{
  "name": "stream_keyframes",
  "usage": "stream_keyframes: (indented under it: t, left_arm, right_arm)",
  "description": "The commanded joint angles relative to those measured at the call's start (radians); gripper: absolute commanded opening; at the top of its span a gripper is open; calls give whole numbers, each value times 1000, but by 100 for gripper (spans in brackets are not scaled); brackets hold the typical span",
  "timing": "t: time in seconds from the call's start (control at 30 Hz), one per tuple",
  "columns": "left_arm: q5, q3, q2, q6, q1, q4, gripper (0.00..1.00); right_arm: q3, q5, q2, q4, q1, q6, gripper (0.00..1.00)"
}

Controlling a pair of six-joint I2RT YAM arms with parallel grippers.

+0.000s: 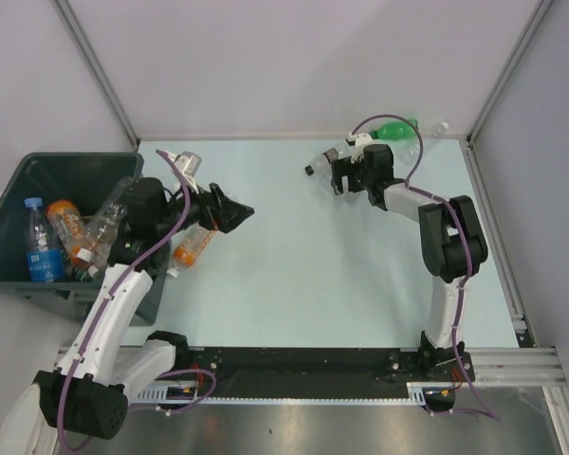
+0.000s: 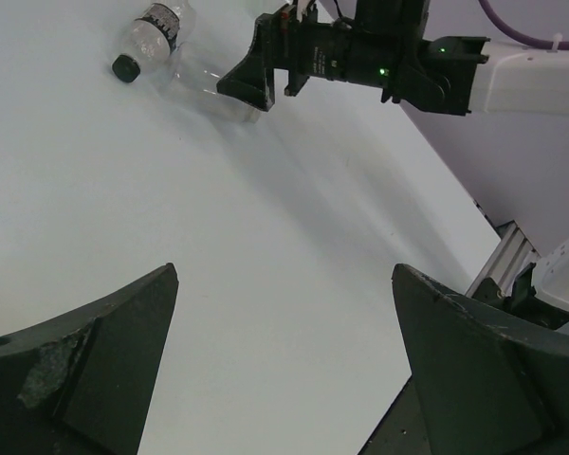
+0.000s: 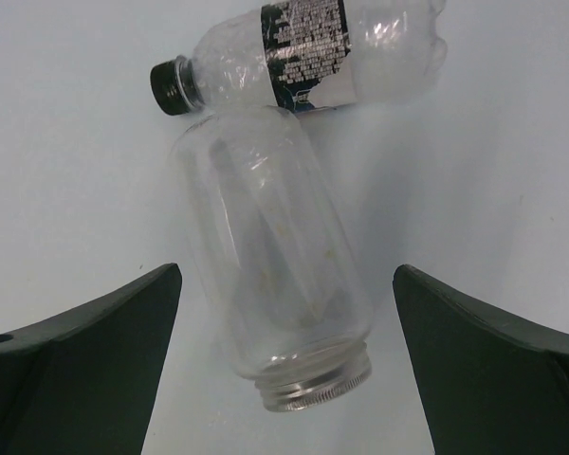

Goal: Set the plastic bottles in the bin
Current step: Pick up the plastic bottle at the center of the board.

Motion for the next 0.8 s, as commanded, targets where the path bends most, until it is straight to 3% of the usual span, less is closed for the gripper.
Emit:
stream_keyframes:
  t: [0.0, 0.27, 0.4, 0.53, 0.67, 0.77]
  left_arm:
    - [42, -13, -5, 3, -7, 57, 100]
    - [54, -22, -2, 1, -9, 60, 100]
    - [57, -23, -4, 1, -9, 62, 100]
    - [53, -26, -5, 3, -9, 57, 100]
    - [37, -26, -5, -5, -9, 45, 100]
    - [40, -28, -1, -20, -10, 45, 100]
  right_arm:
    - [108, -77, 43, -120, -5, -51, 100]
    - [286, -130, 167, -387, -5, -66, 96]
    - [387, -117, 216, -513, -4, -54, 81]
    - [358, -105, 192, -484, -2, -31, 70]
    - [329, -105, 157, -472, -1, -8, 52]
    - [271, -126, 88, -437, 2, 18, 48]
